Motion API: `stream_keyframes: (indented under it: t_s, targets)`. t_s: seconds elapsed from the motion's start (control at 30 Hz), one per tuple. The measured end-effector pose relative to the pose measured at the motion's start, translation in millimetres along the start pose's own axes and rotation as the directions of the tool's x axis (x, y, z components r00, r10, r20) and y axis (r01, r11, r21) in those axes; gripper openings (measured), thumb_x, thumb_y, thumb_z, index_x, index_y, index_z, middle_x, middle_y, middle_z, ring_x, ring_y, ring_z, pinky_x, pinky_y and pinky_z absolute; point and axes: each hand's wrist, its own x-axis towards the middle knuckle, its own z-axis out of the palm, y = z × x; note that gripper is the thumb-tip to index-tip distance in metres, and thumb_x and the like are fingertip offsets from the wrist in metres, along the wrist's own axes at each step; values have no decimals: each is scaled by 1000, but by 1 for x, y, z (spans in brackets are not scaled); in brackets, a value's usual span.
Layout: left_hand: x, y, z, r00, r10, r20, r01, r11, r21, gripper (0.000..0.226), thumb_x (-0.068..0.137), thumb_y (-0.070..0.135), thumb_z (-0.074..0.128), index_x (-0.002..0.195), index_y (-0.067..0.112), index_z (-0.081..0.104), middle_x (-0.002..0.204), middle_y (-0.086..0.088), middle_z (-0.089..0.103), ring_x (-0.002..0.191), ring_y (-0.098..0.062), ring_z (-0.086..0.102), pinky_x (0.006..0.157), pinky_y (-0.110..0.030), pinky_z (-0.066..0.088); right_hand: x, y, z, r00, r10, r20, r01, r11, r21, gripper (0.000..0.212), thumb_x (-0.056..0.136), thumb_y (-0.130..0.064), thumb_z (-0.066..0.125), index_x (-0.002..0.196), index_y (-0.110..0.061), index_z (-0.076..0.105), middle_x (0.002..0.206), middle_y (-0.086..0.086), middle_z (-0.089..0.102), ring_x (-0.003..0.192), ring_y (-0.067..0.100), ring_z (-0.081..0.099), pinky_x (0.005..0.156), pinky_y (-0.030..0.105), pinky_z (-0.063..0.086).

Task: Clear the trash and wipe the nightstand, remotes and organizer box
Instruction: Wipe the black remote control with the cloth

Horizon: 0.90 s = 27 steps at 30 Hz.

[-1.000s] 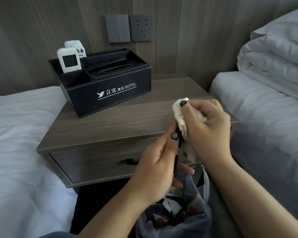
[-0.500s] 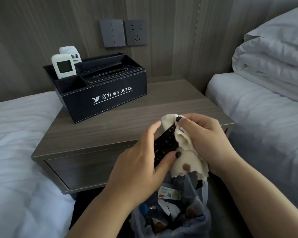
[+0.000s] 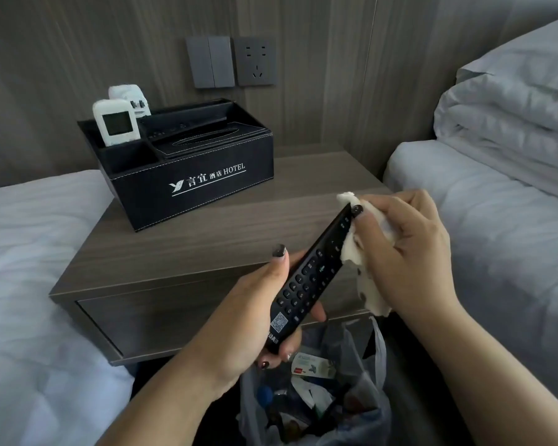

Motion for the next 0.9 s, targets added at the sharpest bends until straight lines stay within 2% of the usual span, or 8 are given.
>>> stream_keyframes:
  t_s: [0.13,0.23,0.33,0.43,0.5,0.57,0.7,0.9]
  targets:
    - [0,-7,4,971,164,-173,-118,961,249,39,90,51,35,119,52,60,85,-14,68,47,-16,45,43,-22,37,-10,1,13,980,-147,-131,137,987,-83,22,91,-17,61,109,-11,71,91,-7,46,86,-10,45,77,-3,32]
    - [-1,-16,1,952,263,-155,-164,868,469,35,96,63,35,127,62,49,88,-20,68,68,-16,53,68,-31,47,-10,0,14,963,-224,-148,218,974,-55,22,91,-14,61,109,-9,71,91,-9,45,87,-11,45,79,0,35]
    - [-3,-17,3,933,330,-141,-196,798,570,39,94,57,33,130,61,45,82,-7,71,69,-25,64,75,-40,52,-8,-5,11,957,-274,-101,272,962,-28,20,91,-11,60,106,-7,72,90,-3,49,86,-3,48,77,2,37]
    - [-3,-12,6,902,396,-170,-224,768,600,34,95,53,33,115,50,61,77,16,69,74,-7,65,62,-19,47,-21,-13,13,909,-408,86,402,912,81,20,92,-11,56,102,-3,71,91,4,51,82,2,49,69,9,42]
    - [-3,-11,6,890,418,-185,-221,747,627,32,97,49,33,104,41,62,82,19,68,78,-4,65,64,-17,48,-27,-16,13,870,-465,163,445,884,146,21,93,-12,56,104,-2,71,94,5,53,80,4,53,66,14,46]
    - [-2,-11,6,879,440,-184,-202,693,692,31,98,47,32,106,41,61,83,23,65,77,-1,63,63,-15,45,-19,-12,11,873,-465,146,452,884,118,20,93,-14,56,100,-4,72,92,5,54,78,3,52,65,13,46]
    - [-2,-14,8,869,470,-153,-171,575,800,35,97,49,29,122,44,53,72,26,54,57,-1,51,53,-13,34,6,0,6,932,-363,-11,363,932,-15,15,92,-9,62,101,-8,73,87,1,50,82,2,49,74,4,37]
    - [0,-12,3,856,493,-157,-175,561,809,34,100,46,31,122,40,56,80,31,58,69,5,58,61,-8,39,-11,-8,13,887,-452,98,445,892,84,17,91,-11,59,101,-4,73,87,7,54,79,6,51,69,13,45]
